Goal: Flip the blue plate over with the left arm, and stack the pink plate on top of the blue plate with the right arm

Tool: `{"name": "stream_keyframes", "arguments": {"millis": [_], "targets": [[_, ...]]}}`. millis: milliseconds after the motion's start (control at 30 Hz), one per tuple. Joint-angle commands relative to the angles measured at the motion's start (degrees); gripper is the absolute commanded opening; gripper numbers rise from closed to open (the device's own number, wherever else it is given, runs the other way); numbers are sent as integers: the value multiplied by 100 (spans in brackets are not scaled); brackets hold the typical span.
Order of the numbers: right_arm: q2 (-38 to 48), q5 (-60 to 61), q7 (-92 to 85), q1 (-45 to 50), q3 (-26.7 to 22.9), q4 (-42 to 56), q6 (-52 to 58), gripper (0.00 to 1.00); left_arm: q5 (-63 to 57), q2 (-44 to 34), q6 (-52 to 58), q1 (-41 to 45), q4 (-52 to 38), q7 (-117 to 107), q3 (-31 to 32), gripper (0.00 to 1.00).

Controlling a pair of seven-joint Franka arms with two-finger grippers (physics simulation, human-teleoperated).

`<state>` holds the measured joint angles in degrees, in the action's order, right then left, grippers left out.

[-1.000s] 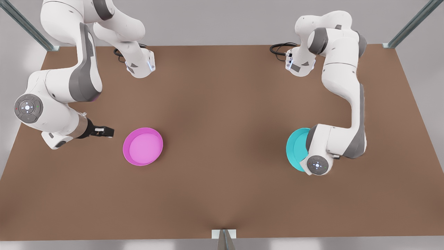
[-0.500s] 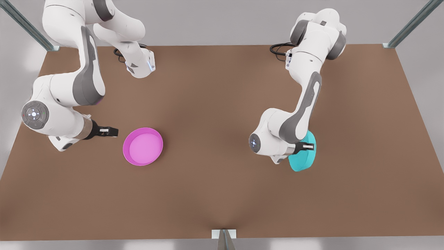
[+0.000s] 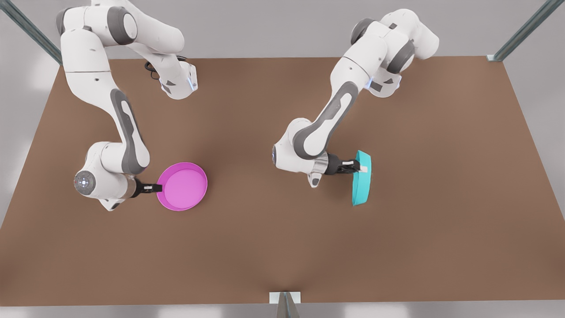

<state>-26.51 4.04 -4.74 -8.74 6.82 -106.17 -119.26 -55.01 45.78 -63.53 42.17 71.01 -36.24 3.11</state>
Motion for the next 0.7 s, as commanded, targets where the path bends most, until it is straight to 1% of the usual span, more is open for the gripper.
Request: {"name": "stream_keyframes", "arguments": {"millis": [0, 333, 400, 500, 533, 667], "targets": [[-12, 1, -1, 12, 4, 0, -1, 100, 122, 1, 7, 28, 0, -59, -3, 21], [-363, 1, -194, 4, -5, 0, -212, 100, 26, 458, 587, 793, 0, -1061, -3, 21], [-442, 308, -545, -111, -5, 0, -203, 100, 25, 572, 684, 898, 0, -1272, -3, 21], [-355, 431, -677, -269, 30, -571, -308, 100, 25, 722, 763, 1074, 0, -1430, -3, 21], [-293, 431, -853, -313, 47, -965, -764, 100, 25, 739, 789, 1074, 0, -1439, -3, 21], [-232, 475, -853, -366, 127, -1037, -818, 100, 25, 845, 842, 1144, 0, -1562, -3, 21]]}}
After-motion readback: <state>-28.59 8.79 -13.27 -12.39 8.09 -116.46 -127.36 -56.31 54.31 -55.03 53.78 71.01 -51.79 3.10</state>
